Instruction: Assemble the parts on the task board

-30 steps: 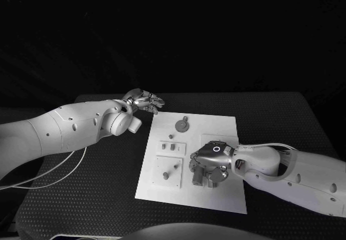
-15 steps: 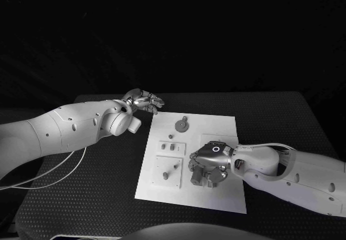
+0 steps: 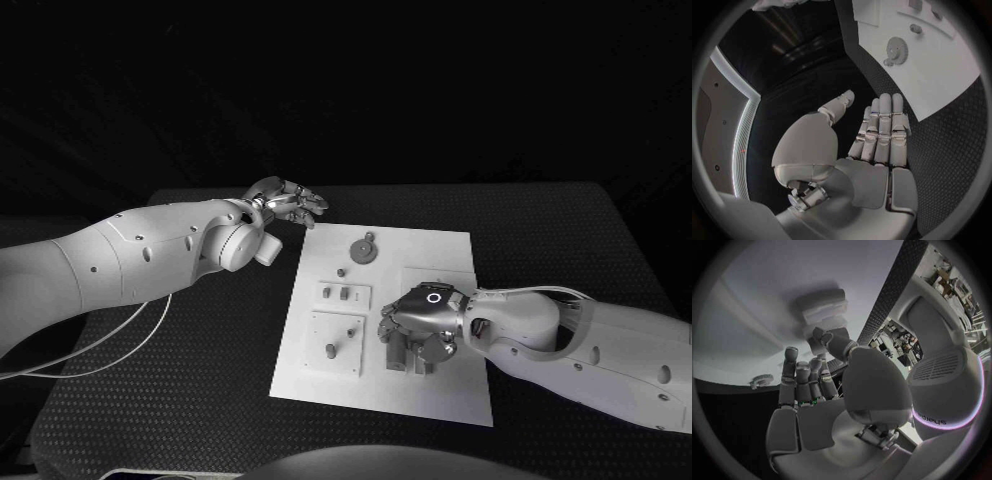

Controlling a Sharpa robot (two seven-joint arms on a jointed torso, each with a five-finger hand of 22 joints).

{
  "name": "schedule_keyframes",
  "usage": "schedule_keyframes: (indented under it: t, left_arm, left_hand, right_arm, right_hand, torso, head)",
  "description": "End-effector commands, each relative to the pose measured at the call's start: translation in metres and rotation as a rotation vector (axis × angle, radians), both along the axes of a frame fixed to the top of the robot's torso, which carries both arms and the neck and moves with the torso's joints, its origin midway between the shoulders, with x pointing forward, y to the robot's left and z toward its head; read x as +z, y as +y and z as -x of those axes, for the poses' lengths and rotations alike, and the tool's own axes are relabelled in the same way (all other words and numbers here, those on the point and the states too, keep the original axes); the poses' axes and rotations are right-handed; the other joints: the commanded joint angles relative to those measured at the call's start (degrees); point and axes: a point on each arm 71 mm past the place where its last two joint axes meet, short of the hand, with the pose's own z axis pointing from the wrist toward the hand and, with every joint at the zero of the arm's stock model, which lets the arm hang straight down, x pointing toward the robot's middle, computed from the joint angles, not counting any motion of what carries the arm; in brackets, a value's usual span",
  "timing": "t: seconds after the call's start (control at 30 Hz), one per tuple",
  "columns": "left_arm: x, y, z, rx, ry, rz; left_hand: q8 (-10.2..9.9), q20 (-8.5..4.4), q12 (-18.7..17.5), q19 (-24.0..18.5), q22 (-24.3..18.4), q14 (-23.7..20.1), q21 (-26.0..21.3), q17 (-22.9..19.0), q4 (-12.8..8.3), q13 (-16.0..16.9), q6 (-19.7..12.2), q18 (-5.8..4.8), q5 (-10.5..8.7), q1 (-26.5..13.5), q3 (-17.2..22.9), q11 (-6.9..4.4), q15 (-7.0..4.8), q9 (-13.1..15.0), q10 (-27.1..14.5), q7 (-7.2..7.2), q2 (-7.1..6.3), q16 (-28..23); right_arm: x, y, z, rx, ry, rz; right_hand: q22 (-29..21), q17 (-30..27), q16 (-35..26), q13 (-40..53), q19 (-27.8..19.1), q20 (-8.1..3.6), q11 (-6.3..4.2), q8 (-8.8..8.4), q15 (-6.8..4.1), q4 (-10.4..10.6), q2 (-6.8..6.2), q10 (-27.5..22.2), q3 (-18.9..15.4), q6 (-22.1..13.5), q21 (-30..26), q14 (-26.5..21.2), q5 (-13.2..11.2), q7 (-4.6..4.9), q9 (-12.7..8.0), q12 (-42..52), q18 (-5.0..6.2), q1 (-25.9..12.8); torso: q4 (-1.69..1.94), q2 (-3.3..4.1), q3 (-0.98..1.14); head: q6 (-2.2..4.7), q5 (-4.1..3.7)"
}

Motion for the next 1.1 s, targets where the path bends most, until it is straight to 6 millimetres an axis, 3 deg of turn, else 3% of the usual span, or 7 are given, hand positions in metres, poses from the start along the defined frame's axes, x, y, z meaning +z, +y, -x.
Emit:
schedule_keyframes:
  t: [0.03, 0.5, 0.6, 0.87, 0.93, 1.0, 1.1]
  left_arm:
    - [0.001, -0.002, 0.0, -0.012, -0.001, 0.008]
    - [0.001, -0.001, 0.0, -0.009, -0.001, 0.007]
    - [0.001, -0.001, 0.0, -0.009, -0.002, 0.007]
    - [0.001, -0.001, 0.0, -0.007, -0.005, 0.007]
    - [0.001, -0.001, 0.0, -0.008, -0.005, 0.007]
    - [0.001, -0.001, 0.0, -0.007, -0.005, 0.007]
    - [0.001, -0.002, 0.001, -0.01, -0.004, 0.008]
  left_hand:
    - [0.2, -0.01, 0.0, -0.2, 0.1, -0.1, -0.3, 0.1, 0.3, -0.1, -0.3, 0.88, 0.35, -0.3, -0.1, -0.09, 0.33, -0.1, -0.4, 0.2, -0.05, -0.3]
    - [0.2, -0.01, 0.0, -0.2, 0.1, -0.1, -0.3, 0.1, 0.3, -0.1, -0.3, 0.89, 0.35, -0.3, -0.1, -0.09, 0.33, -0.1, -0.4, 0.2, -0.06, -0.3]
    - [0.2, -0.01, 0.0, -0.2, 0.1, -0.1, -0.3, 0.1, 0.3, -0.1, -0.3, 0.89, 0.35, -0.3, -0.1, -0.09, 0.33, -0.1, -0.4, 0.21, -0.07, -0.3]
    - [0.2, -0.01, 0.1, -0.2, 0.1, -0.1, -0.3, 0.2, 0.3, -0.1, -0.3, 0.89, 0.35, -0.3, -0.1, -0.09, 0.33, -0.1, -0.4, 0.2, -0.07, -0.3]
    - [0.2, -0.01, 0.1, -0.2, 0.1, -0.1, -0.3, 0.2, 0.3, -0.1, -0.3, 0.89, 0.35, -0.3, -0.1, -0.09, 0.33, -0.1, -0.4, 0.2, -0.07, -0.3]
    - [0.2, -0.01, 0.1, -0.2, 0.1, -0.1, -0.3, 0.2, 0.3, -0.1, -0.3, 0.89, 0.35, -0.3, -0.1, -0.09, 0.33, -0.1, -0.4, 0.2, -0.07, -0.3]
    - [0.2, 0.0, 0.1, -0.2, 0.1, -0.1, -0.3, 0.2, 0.3, -0.1, -0.3, 0.89, 0.35, -0.3, -0.1, -0.1, 0.33, -0.1, -0.4, 0.2, -0.07, -0.3]
  right_arm:
    - [-0.002, -0.004, -0.002, -0.017, -0.011, 0.029]
    - [0.0, -0.007, -0.002, -0.036, -0.003, -0.004]
    - [0.003, -0.011, -0.002, -0.056, 0.006, -0.045]
    - [0.024, -0.034, -0.015, -0.264, 0.111, -0.252]
    - [0.028, -0.046, -0.023, -0.408, 0.146, -0.279]
    - [0.026, -0.062, -0.032, -0.594, 0.234, -0.237]
    - [0.024, -0.077, -0.038, -0.722, 0.3, -0.211]
  right_hand:
    - [0.4, -0.1, 0.5, -0.2, -0.4, 0.11, 0.09, -0.9, 0.01, 0.1, -0.31, -0.5, 0.1, -1.7, -0.5, -0.5, 0.2, -0.14, -0.8, -0.3, -0.11, 0.3]
    - [0.4, -0.6, 0.9, -0.8, -0.3, 0.49, 0.62, -2.98, 0.54, 0.6, -1.85, -0.8, 0.7, -8.5, -0.6, -1.0, 0.2, -0.67, -1.9, 0.1, -0.1, -0.7]
    - [0.4, -0.7, 1.0, -0.8, -0.1, 0.45, 0.66, -2.8, 0.58, 0.7, -1.71, -0.7, 0.8, -8.8, -0.5, -0.9, 0.2, -0.1, -1.8, 0.3, -0.1, -0.9]
    - [0.6, -0.6, 1.7, -1.0, 2.3, -0.36, 0.35, -0.67, 0.27, 2.7, -2.05, 0.8, -0.4, -7.1, 0.7, 1.5, 0.2, 3.29, -1.1, 1.6, -0.1, -4.2]
    - [0.6, -0.4, 1.8, -1.1, 3.4, -0.76, 0.01, 0.2, 0.01, 3.8, -1.86, 1.8, -1.1, -6.0, 1.2, 2.6, 0.2, 4.46, -0.8, 2.2, -0.1, -5.6]
    - [0.6, -0.3, 1.8, -1.2, 4.4, -0.93, 0.22, 1.77, -0.19, 6.6, -2.47, 2.9, -2.6, -3.3, 1.7, 3.7, 0.3, 6.67, -0.1, 2.5, -0.1, -9.6]
    - [0.2, -0.2, 1.7, -1.7, 5.4, -1.59, -0.17, 3.98, -0.49, 10.8, -2.89, 3.9, -3.2, 0.2, 1.6, 5.1, 0.2, 5.93, 1.0, 2.5, -0.12, -13.9]
  torso:
    - [0.0, -0.01, -0.02]
    - [0.03, 0.0, -0.02]
    - [0.05, -0.01, -0.02]
    - [-0.01, -0.01, -0.04]
    - [-0.02, -0.02, -0.02]
    - [-0.04, -0.04, -0.04]
    - [-0.09, -0.05, -0.05]
  head:
    - [0.02, -0.01]
    - [-0.01, -0.07]
    - [0.04, -0.13]
    - [0.39, -0.39]
    - [0.44, -0.47]
    - [0.62, -0.62]
    - [0.8, -0.75]
